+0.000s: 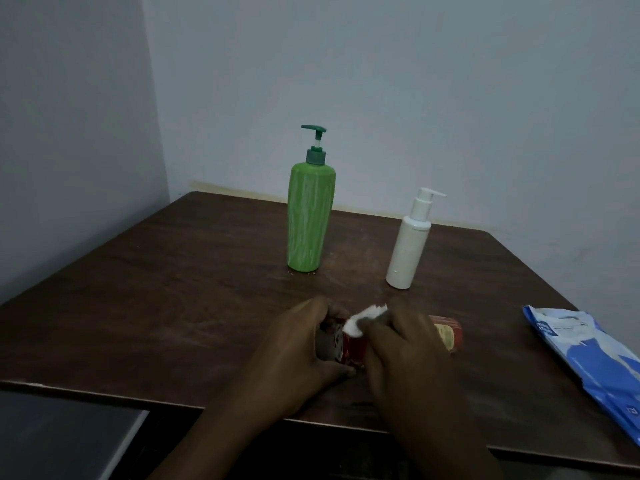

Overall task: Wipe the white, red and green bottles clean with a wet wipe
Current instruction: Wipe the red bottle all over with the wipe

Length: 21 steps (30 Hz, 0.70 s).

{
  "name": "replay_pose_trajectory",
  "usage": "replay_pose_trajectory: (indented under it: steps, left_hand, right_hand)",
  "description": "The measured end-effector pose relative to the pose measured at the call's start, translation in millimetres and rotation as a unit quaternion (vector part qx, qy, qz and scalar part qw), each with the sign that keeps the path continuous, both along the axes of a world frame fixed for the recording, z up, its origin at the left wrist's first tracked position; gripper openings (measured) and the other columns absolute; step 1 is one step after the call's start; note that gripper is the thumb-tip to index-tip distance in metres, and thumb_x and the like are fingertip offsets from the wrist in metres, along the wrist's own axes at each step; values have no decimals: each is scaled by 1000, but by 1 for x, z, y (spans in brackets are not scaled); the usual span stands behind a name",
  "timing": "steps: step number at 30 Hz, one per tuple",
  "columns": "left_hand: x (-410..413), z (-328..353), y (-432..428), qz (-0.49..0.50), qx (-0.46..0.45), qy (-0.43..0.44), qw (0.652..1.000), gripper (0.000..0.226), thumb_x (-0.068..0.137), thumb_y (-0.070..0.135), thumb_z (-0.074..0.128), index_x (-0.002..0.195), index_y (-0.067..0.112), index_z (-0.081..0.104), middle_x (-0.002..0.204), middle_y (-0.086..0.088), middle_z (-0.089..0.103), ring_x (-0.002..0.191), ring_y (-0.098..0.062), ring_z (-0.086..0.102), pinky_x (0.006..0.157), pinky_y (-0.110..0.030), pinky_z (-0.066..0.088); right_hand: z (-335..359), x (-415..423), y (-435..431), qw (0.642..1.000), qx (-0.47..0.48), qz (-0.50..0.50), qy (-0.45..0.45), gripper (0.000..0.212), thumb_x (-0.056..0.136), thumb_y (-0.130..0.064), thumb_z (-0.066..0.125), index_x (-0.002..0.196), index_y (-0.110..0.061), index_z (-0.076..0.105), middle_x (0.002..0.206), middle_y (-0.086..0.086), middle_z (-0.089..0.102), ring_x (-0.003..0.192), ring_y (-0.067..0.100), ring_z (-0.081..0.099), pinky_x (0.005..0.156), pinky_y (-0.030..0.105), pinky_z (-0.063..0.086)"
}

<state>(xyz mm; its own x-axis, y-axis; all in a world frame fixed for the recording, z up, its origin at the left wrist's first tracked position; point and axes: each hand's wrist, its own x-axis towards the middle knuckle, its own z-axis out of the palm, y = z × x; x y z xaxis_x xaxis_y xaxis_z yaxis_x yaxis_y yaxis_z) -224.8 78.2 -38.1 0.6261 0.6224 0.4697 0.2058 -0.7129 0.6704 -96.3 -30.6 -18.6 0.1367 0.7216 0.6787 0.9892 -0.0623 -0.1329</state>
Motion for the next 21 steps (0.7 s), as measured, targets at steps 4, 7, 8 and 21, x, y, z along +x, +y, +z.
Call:
replay_pose_trajectory:
  steps: [4,7,8,21]
  left_hand:
    - [1,0,3,12,-3,1,1000,49,61,27,97,99,29,67,97,19,68,92,4,63,72,-10,47]
    - [0,0,2,8,11,9,1000,59,60,29,98,110,33,67,106,24,65,105,12,57,83,-6,45]
    - [-1,0,1,7,10,15,1000,60,61,29,97,111,35,66,107,25,64,107,13,56,86,-6,46]
    - [0,-1,2,-2,63,11,998,51,60,29,97,99,32,64,102,24,63,104,5,58,84,-6,43]
  right_hand:
    - [4,0,7,999,-25,24,-1,32,86,-24,47,104,-16,71,100,2,63,94,18,57,79,30,52]
    - [7,8,2,999,-3,-40,34,23,78,-14,68,101,-18,71,100,2,63,95,19,58,80,31,53]
    - [8,6,1,999,-3,-38,26,24,77,-12,69,100,-17,71,100,2,63,94,19,59,80,31,52]
    - [23,0,0,990,-126,-19,58,30,79,-19,54,103,-18,70,106,2,65,98,21,60,81,32,49]
